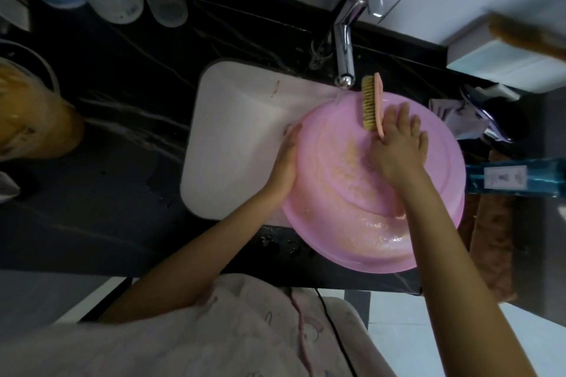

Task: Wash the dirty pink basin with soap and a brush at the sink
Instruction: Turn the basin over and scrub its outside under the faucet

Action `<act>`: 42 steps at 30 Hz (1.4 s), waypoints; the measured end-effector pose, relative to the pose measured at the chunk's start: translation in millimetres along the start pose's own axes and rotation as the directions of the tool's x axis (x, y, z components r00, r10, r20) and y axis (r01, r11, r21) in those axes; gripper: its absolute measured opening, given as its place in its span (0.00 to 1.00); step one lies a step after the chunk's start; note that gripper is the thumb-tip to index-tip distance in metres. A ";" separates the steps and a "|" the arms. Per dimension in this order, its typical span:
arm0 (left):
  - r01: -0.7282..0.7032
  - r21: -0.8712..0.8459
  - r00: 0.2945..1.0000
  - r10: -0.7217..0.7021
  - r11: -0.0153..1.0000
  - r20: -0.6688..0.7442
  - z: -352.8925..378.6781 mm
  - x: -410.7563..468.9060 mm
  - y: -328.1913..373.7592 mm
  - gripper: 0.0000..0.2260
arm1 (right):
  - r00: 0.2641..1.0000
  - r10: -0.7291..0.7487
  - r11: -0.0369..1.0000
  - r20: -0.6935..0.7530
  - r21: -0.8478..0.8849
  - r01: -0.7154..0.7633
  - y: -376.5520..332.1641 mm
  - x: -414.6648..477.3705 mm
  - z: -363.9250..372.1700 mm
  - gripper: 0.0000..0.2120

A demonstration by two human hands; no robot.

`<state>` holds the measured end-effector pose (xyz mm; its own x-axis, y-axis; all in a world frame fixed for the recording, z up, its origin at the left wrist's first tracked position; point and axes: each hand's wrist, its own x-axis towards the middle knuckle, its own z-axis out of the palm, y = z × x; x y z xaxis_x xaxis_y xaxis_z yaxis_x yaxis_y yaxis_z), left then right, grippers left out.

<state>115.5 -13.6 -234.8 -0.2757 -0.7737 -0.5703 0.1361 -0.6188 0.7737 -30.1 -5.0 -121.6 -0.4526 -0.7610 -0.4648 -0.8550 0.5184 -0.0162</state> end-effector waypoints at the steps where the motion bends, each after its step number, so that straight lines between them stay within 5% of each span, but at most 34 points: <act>1: -0.053 0.010 0.998 0.052 0.999 0.024 0.1 -1.7 -3.3 0.14 | 1.000 0.000 1.000 -0.001 0.004 0.000 0.5 -0.5 0.4 0.31; 9: 0.206 0.054 0.931 -0.213 0.977 0.296 18.4 44.3 72.9 0.10 | 1.000 -0.002 1.000 0.000 -0.012 0.002 0.6 0.2 0.1 0.31; 15: -0.072 0.139 0.997 0.065 0.988 0.051 8.1 13.0 17.8 0.16 | 1.000 0.007 1.000 -0.018 0.019 -0.007 2.1 -3.4 1.8 0.30; 18: -0.185 0.162 0.980 0.171 0.969 0.098 1.2 10.8 10.2 0.20 | 1.000 0.003 1.000 -0.030 0.022 -0.002 3.6 -2.9 2.7 0.30; 24: 0.024 0.319 0.934 -0.135 0.948 0.331 31.7 68.1 73.6 0.14 | 1.000 0.001 1.000 -0.028 0.030 -0.001 6.2 -3.6 3.7 0.30; 28: 0.162 0.099 0.966 -0.178 0.982 0.187 10.8 38.3 51.7 0.08 | 1.000 0.009 1.000 -0.002 0.008 -0.009 -1.7 -0.1 2.4 0.31; 31: 0.035 0.031 0.995 -0.038 0.999 0.088 7.4 21.4 28.1 0.13 | 1.000 0.022 1.000 -0.018 0.020 -0.022 -1.9 0.8 3.5 0.31; 35: -0.114 0.176 0.957 0.061 0.978 0.283 19.0 48.6 52.6 0.20 | 0.999 0.007 0.999 -0.046 0.042 -0.005 2.6 -2.5 4.7 0.31; 38: 0.027 0.132 0.929 -0.074 0.991 0.361 23.8 61.6 65.7 0.14 | 0.999 0.016 0.999 -0.035 0.042 -0.014 3.7 -2.9 5.0 0.31; 42: 0.149 0.001 0.972 -0.146 0.989 0.184 13.7 41.3 41.6 0.10 | 0.999 0.018 0.999 -0.026 0.038 -0.017 -1.3 1.2 4.6 0.31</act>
<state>96.7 -69.4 -222.4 -0.4626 -0.6366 -0.6171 0.0929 -0.7270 0.6803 -28.4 -4.8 -126.3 -0.4742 -0.7616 -0.4417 -0.8371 0.5455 -0.0419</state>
